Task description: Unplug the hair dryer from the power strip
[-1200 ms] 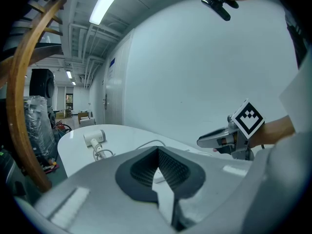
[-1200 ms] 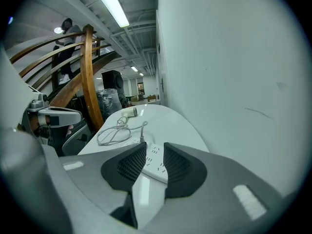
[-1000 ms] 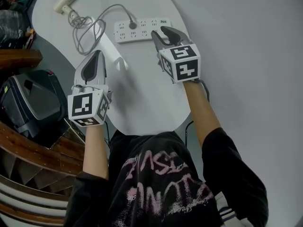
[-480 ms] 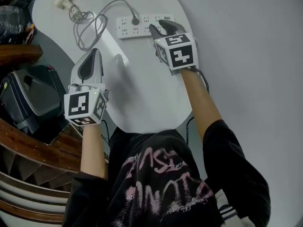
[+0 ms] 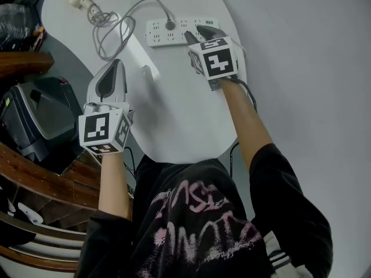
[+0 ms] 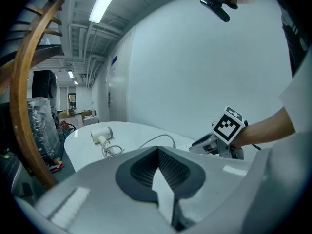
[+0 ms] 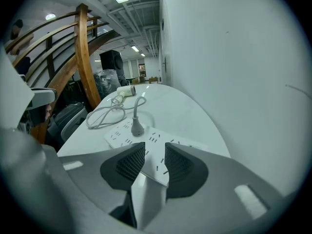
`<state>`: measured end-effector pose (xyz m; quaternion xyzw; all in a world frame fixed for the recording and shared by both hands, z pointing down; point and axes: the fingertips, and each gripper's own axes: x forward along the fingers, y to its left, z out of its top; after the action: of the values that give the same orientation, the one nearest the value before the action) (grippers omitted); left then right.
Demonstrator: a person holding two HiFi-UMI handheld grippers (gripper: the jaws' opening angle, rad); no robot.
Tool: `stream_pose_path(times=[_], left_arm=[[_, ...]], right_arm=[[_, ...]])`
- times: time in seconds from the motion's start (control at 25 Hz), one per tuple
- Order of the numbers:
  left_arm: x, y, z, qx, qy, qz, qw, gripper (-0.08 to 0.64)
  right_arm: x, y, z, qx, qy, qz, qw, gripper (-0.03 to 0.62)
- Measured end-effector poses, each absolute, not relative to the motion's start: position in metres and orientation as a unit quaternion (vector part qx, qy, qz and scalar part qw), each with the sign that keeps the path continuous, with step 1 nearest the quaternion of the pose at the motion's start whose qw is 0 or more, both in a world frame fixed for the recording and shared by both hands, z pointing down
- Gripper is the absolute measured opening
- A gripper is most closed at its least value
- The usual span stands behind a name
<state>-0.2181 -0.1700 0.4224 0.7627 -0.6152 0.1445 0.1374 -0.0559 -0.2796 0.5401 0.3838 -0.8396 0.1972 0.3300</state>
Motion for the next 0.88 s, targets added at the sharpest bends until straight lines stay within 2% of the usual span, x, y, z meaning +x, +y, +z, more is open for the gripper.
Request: stream_pose_path(times=[0.4,0.88], left_arm=[[-0.222,-0.171,0.424,0.761,-0.617,0.146,0.140,0.002],[-0.217,-0.174,0.430,0.766,-0.607,0.153,0.146,0.002]], right_arm=[[-0.054,-0.279,0.555,0.386,-0.824,0.197,0.366,0.145],[-0.056,-0.277,0.554,0.391,-0.824,0.199,0.359,0.147]])
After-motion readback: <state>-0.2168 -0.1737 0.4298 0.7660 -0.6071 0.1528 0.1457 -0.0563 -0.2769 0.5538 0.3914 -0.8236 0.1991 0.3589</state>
